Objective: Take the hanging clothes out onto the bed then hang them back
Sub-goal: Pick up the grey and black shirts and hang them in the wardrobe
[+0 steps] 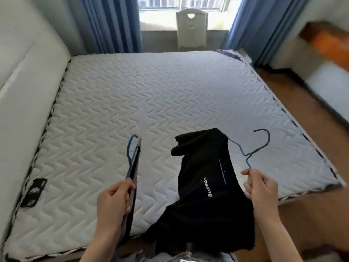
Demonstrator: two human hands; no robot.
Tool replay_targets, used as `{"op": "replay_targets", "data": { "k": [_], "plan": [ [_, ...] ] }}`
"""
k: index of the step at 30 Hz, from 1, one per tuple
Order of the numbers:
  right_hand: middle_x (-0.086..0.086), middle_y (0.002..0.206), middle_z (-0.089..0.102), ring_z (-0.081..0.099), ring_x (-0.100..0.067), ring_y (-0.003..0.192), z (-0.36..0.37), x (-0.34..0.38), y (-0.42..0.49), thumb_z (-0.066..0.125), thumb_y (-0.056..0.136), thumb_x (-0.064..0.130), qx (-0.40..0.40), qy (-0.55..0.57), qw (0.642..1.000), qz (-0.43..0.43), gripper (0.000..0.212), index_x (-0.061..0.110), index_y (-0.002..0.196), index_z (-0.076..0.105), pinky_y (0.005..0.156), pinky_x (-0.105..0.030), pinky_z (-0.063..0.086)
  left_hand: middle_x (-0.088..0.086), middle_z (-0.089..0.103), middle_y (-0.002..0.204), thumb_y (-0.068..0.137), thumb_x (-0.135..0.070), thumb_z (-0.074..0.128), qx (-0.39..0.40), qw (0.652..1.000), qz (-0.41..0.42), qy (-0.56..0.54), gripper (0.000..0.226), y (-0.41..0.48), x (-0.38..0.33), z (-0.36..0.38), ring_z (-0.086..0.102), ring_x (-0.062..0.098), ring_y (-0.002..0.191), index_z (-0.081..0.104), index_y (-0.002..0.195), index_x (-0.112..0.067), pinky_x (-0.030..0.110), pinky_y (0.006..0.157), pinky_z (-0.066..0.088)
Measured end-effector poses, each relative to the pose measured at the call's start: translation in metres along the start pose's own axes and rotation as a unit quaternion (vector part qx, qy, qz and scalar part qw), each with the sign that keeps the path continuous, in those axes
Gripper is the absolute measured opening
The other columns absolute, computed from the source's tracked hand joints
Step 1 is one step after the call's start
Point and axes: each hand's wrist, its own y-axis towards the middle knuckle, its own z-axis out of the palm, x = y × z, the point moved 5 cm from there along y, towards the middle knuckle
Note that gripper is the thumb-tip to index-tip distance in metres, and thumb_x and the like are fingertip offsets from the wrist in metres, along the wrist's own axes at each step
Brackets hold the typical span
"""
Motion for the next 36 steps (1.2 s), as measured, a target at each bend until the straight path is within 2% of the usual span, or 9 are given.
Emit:
{"op": "replay_targets", "data": {
  "k": [5,8,11,14,17,28,32,36],
  "plan": [
    [0.008,0.047,0.026,0.021,-0.008,0.040,-0.094,0.001,-0.024,0.043,0.097,0.006,-0.152,0.055,0.986,0.028,0.026,0.002,0.077,0.059,0.039,-0.021,0.017,-0.002,0.029,0.041,0.091,-0.013,0.061,0.104,0.992,0.038,0.064,0.030,-0.013,-0.008,0.081,0.023,0.009,0.036,0.062,0.065,0.002,0.012,0.037,0.019],
    [0.007,0.050,0.025,0.021,-0.009,0.043,-0.143,-0.009,-0.026,0.044,0.094,0.004,-0.224,0.071,0.971,0.039,0.025,0.002,0.074,0.060,0.041,-0.020,0.017,0.006,0.030,0.048,0.090,-0.017,0.061,0.190,0.969,0.093,0.130,0.035,-0.029,-0.015,0.139,0.025,0.013,0.042,0.063,0.057,-0.005,0.017,0.037,0.019],
    [0.004,0.051,0.026,0.021,-0.010,0.043,-0.186,-0.019,-0.022,0.044,0.092,0.003,-0.274,0.086,0.956,0.050,0.029,0.005,0.068,0.060,0.043,-0.021,0.016,0.001,0.029,0.046,0.090,-0.020,0.061,0.253,0.948,0.107,0.158,0.035,-0.044,-0.017,0.201,0.025,0.012,0.042,0.066,0.057,-0.010,0.019,0.041,0.020],
    [0.002,0.052,0.026,0.022,-0.009,0.042,-0.232,-0.028,-0.012,0.043,0.092,0.002,-0.314,0.095,0.943,0.059,0.029,0.005,0.069,0.060,0.042,-0.021,0.016,-0.001,0.027,0.046,0.091,-0.019,0.060,0.315,0.928,0.108,0.168,0.035,-0.065,-0.013,0.270,0.024,0.013,0.042,0.065,0.057,-0.009,0.024,0.049,0.019],
    [0.003,0.050,0.026,0.021,-0.009,0.041,-0.279,-0.037,0.003,0.043,0.092,0.001,-0.344,0.102,0.932,0.055,0.028,0.005,0.069,0.059,0.042,-0.023,0.016,0.001,0.027,0.046,0.090,-0.017,0.060,0.355,0.908,0.131,0.179,0.034,-0.091,-0.005,0.331,0.024,0.013,0.042,0.064,0.058,-0.007,0.023,0.048,0.020],
    [-0.001,0.051,0.029,0.023,-0.012,0.041,-0.432,-0.041,0.054,0.042,0.094,0.007,-0.455,0.075,0.886,0.057,0.027,0.005,0.076,0.062,0.042,-0.025,0.019,0.001,0.028,0.048,0.091,-0.016,0.058,0.429,0.875,0.138,0.176,0.031,-0.151,0.006,0.495,0.025,0.014,0.044,0.061,0.064,-0.001,0.021,0.046,0.024],
    [0.010,0.042,0.029,0.021,-0.009,0.037,-0.483,-0.057,0.081,0.043,0.096,0.008,-0.486,0.084,0.867,0.065,0.028,0.010,0.075,0.063,0.040,-0.022,0.016,0.001,0.029,0.049,0.090,-0.017,0.059,0.470,0.844,0.152,0.208,0.032,-0.168,0.015,0.576,0.027,0.014,0.046,0.063,0.061,-0.005,0.022,0.046,0.025],
    [0.011,0.040,0.026,0.019,-0.009,0.036,-0.534,-0.072,0.099,0.044,0.097,0.009,-0.516,0.065,0.852,0.064,0.029,0.010,0.074,0.062,0.039,-0.020,0.017,-0.002,0.030,0.046,0.089,-0.021,0.061,0.517,0.803,0.161,0.248,0.033,-0.194,0.035,0.676,0.029,0.012,0.044,0.063,0.058,-0.010,0.023,0.047,0.026]
  ]
}}
